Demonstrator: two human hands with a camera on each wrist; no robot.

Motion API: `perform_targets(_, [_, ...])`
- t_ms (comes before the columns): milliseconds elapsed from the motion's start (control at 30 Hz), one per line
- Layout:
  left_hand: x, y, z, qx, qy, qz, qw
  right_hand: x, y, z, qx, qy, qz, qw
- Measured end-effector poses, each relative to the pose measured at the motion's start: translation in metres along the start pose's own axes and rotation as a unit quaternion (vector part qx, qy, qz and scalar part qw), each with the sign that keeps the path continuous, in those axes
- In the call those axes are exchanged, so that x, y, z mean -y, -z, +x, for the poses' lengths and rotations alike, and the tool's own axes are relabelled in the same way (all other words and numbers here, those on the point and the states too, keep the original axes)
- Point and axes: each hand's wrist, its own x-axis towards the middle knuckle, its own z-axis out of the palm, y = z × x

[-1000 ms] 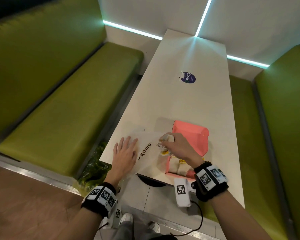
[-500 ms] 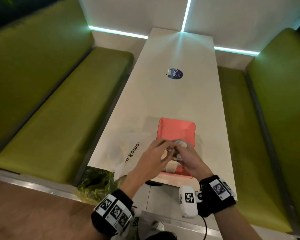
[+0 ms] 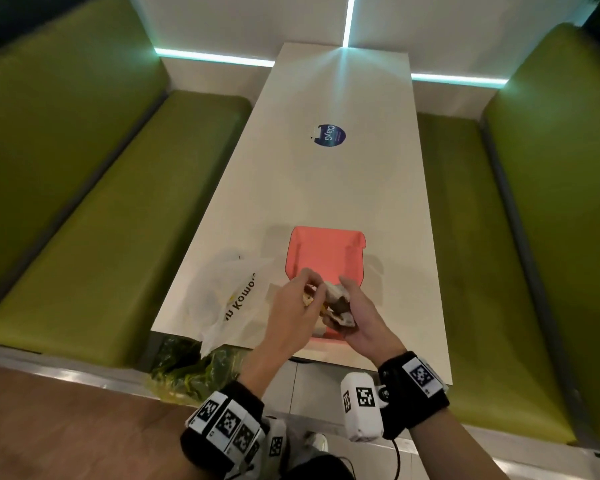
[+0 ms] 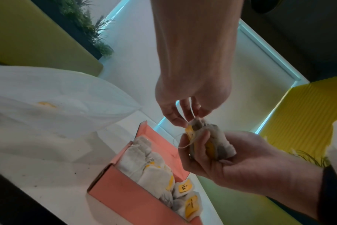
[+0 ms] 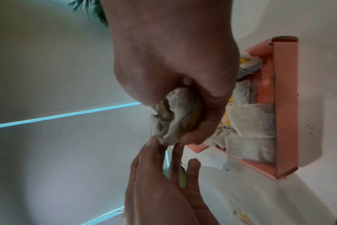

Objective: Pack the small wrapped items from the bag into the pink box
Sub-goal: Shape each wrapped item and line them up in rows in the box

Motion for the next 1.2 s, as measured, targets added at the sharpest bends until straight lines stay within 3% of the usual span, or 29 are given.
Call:
perform_targets(133, [-0.011, 0.003, 0.002, -0.069, 0.031, -0.073, 0.995, 0.004, -0.001, 0.000, -0.016, 0.007, 0.014, 1.000])
perform_targets(267, [-0.007, 0.007, 0.007, -0.083, 0.045, -0.120, 0.988, 0.006, 0.001, -0.002, -0.016, 0.036, 0.047, 0.998])
perform_targets(433, [0.000, 0.014, 0.013, -0.088, 0.080, -0.150, 0.981, 0.011, 0.002, -0.014, -0.061, 0.137, -0.070, 0.986])
perform_targets(600, [-0.002, 0.020, 0.015, -0.096, 0.098, -0.145, 0.980, 0.012, 0.006, -0.018, -0.083, 0.238, -0.158, 0.955])
perform_targets(733, [0.003, 0.021, 0.018, -0.110, 0.135, -0.125, 0.977, 0.009, 0.005, -0.026, -0.059, 0.371, -0.249, 0.893])
perform_targets(800, [0.004, 0.022, 0.019, -0.107, 0.150, -0.114, 0.976, 0.005, 0.002, -0.031, -0.037, 0.398, -0.283, 0.872])
perform_targets(867, [0.003, 0.023, 0.020, -0.076, 0.150, -0.115, 0.979, 0.005, -0.002, -0.029, -0.024, 0.385, -0.307, 0.870])
perform_targets(1033, [-0.006, 0.030, 0.025, 0.058, 0.096, -0.095, 0.989, 0.017, -0.002, -0.022, 0.028, 0.269, -0.380, 0.884])
perform_targets(1200, [-0.009, 0.036, 0.021, 0.053, 0.163, -0.202, 0.964, 0.015, -0.004, -0.030, 0.025, 0.255, -0.232, 0.938])
